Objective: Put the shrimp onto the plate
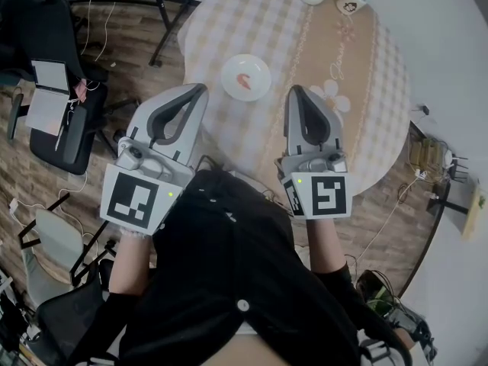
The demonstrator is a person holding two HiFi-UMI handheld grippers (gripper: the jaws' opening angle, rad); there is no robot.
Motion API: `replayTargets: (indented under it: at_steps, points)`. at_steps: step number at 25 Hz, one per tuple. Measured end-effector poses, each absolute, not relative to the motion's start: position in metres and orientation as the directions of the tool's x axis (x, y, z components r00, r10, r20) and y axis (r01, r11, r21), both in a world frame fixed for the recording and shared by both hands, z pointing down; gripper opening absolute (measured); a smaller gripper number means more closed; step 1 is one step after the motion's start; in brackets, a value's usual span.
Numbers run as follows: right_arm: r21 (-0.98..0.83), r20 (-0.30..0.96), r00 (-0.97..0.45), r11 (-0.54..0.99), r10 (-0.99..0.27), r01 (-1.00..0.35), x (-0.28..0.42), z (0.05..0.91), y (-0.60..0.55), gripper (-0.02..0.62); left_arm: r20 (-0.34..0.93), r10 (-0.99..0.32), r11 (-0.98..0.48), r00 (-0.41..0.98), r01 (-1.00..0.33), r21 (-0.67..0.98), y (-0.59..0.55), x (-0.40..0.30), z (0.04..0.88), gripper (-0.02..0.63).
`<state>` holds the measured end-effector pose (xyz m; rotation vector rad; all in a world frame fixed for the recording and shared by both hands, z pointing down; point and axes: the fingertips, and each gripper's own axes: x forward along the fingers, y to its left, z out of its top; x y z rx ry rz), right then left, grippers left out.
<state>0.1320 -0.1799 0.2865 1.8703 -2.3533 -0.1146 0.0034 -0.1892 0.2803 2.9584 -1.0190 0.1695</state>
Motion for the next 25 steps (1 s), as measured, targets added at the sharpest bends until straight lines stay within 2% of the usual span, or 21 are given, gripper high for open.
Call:
replayTargets:
  at_steps: [25]
  points:
    - [0.16,0.061,-0.242,0.249,-0.968,-0.955,0.1223,0.2863,-0.1767,0.002,0.09,-0.613,-0.789,0.785,-0.613,-0.037,-0.1845,0.0016,0.2778,0.003]
